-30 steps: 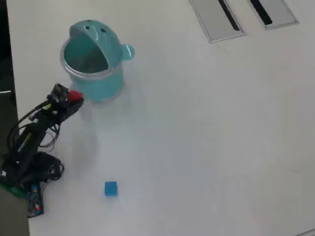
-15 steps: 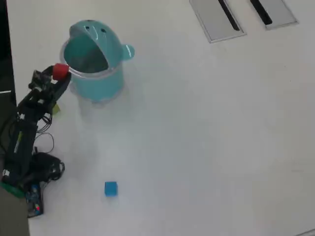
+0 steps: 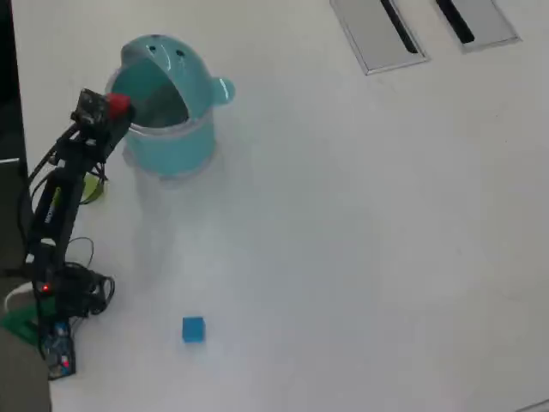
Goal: Grasp RGB lego blocks and put them in the bin one by one.
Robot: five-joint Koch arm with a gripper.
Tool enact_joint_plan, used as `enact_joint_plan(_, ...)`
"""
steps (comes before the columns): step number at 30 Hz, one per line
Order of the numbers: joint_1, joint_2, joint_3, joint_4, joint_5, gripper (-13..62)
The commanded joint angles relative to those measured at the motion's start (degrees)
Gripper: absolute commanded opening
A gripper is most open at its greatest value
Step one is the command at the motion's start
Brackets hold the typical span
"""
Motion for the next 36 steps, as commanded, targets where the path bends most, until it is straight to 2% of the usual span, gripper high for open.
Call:
enact_joint_plan(1,-0.4,-0.2,-7.3,-5.6,-0.3,9.9)
enact_joint_plan(9,-0.4,-7.5,-12.4,-8.3,-0.4,9.9)
enact_joint_plan(24,-0.6,-15.3,-11.9,-15.7,-3.0,10.2)
enact_joint_plan(29,-2.1,-17.2,-11.3,-15.9,-18.5,22.5)
enact_joint_plan(32,-2.1,-17.3,-11.2,-15.9,-21.2,25.5)
enact_joint_plan(36,-2.1,-16.9,-11.6,-15.9,-22.0,25.7)
